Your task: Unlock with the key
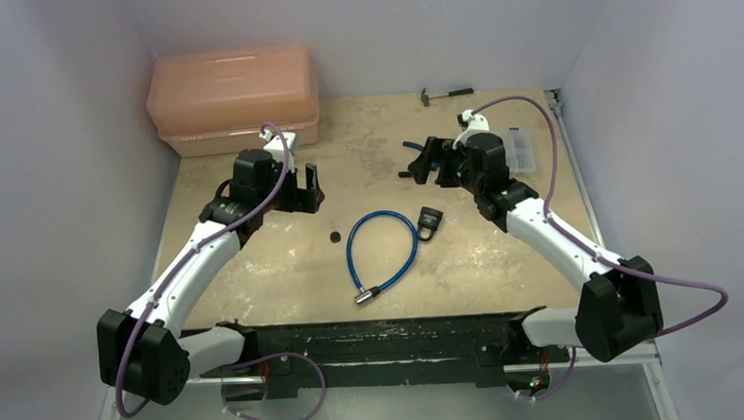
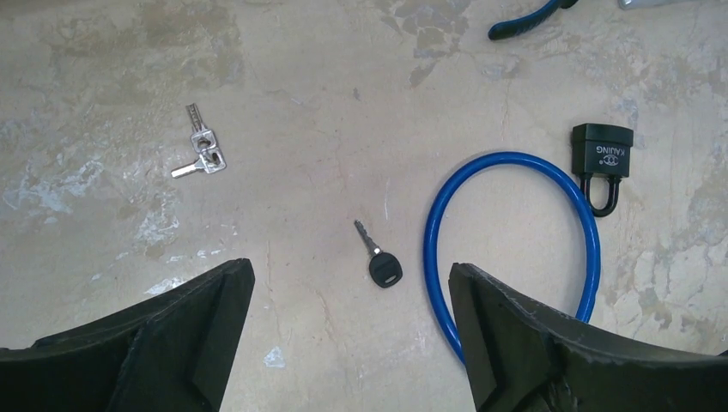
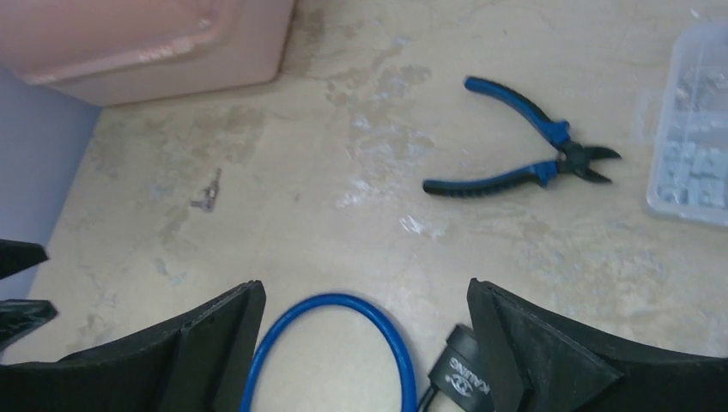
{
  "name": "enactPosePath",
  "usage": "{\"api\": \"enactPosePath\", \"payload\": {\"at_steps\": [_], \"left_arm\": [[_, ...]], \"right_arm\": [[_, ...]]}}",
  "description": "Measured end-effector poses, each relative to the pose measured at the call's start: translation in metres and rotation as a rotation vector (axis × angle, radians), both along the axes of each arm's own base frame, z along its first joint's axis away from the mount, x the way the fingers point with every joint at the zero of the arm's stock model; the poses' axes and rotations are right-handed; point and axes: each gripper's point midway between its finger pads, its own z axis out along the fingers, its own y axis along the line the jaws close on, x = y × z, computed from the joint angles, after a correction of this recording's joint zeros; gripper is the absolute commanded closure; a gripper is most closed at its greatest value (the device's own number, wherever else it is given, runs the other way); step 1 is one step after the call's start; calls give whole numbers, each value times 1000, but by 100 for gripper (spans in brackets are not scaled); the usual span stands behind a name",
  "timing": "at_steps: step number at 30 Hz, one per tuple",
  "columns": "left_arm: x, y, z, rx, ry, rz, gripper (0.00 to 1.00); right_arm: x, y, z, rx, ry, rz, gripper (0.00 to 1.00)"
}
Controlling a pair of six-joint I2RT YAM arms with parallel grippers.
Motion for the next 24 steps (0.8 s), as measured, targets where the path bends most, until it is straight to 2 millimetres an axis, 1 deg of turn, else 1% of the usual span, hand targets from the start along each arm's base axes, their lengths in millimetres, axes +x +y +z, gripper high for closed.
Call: {"api": "enactPosePath", "payload": {"at_steps": [5, 10, 12, 16, 21, 24], "left_arm": [[0, 0, 0, -1, 0, -2, 11], [0, 0, 1, -1, -1, -2, 12], [0, 0, 1, -1, -3, -1, 12], [0, 1, 3, 1, -10, 4, 13], [0, 5, 6, 9, -23, 22, 13], [0, 7, 8, 12, -30, 30, 14]], "right_arm": [[-10, -13, -26, -75, 108, -53, 1], [-18, -18, -47, -120, 232, -113, 1], [-19, -20, -59, -133, 302, -150, 1], [-21, -23, -90, -173, 432, -240, 1], [-37, -25, -134, -229, 577, -324, 1], [-46, -25, -153, -263, 634, -362, 1]]}}
